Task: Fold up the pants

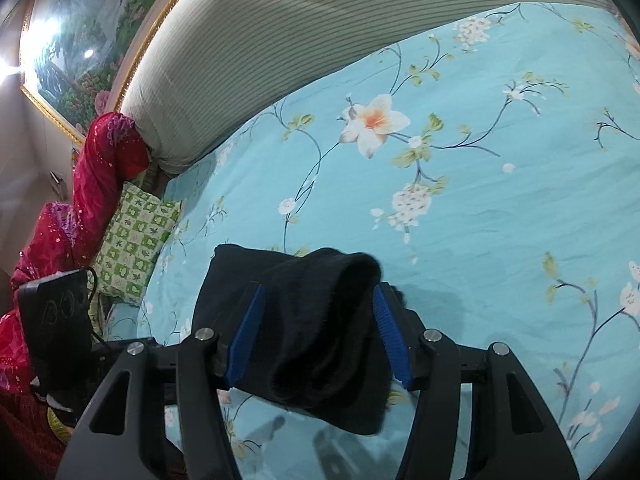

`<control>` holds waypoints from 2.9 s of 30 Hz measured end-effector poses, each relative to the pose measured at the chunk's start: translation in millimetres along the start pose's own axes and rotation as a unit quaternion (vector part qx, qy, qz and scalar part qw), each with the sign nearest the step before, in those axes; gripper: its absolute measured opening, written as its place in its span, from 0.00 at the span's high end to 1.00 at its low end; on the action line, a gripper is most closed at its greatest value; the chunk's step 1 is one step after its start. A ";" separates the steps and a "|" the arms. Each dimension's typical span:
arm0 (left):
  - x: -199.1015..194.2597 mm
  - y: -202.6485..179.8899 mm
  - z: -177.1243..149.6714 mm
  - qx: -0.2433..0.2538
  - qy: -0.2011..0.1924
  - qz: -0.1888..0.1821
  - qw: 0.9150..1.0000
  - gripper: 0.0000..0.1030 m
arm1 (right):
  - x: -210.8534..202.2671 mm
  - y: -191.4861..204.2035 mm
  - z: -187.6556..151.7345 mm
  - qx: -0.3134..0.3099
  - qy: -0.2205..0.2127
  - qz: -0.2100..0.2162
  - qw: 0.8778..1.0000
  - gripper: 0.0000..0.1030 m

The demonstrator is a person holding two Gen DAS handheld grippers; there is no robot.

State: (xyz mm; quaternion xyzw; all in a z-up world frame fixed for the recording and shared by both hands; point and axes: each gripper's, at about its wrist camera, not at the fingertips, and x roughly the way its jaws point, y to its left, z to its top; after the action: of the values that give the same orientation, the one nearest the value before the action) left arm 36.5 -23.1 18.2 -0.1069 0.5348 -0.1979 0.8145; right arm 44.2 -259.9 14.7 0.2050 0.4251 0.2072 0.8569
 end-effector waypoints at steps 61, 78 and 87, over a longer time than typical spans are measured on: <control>31.7 130.1 13.6 -0.166 0.035 0.054 0.984 0.18 | 54.2 -30.8 -37.7 0.126 0.066 -0.062 0.988 0.27; 41.6 122.2 11.8 -0.161 0.037 0.051 0.985 0.32 | 62.1 -29.3 -47.9 0.108 0.061 -0.042 0.991 0.32; 34.3 114.0 9.0 -0.144 0.022 0.050 0.988 0.49 | 56.3 -24.0 -49.7 0.087 0.054 -0.035 0.994 0.45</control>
State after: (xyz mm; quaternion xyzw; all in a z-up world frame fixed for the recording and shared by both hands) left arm 80.4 64.0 -50.6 -0.1922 0.5801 -0.0802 0.7874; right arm 39.2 -241.3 -61.8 0.2523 0.4938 0.1502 0.8185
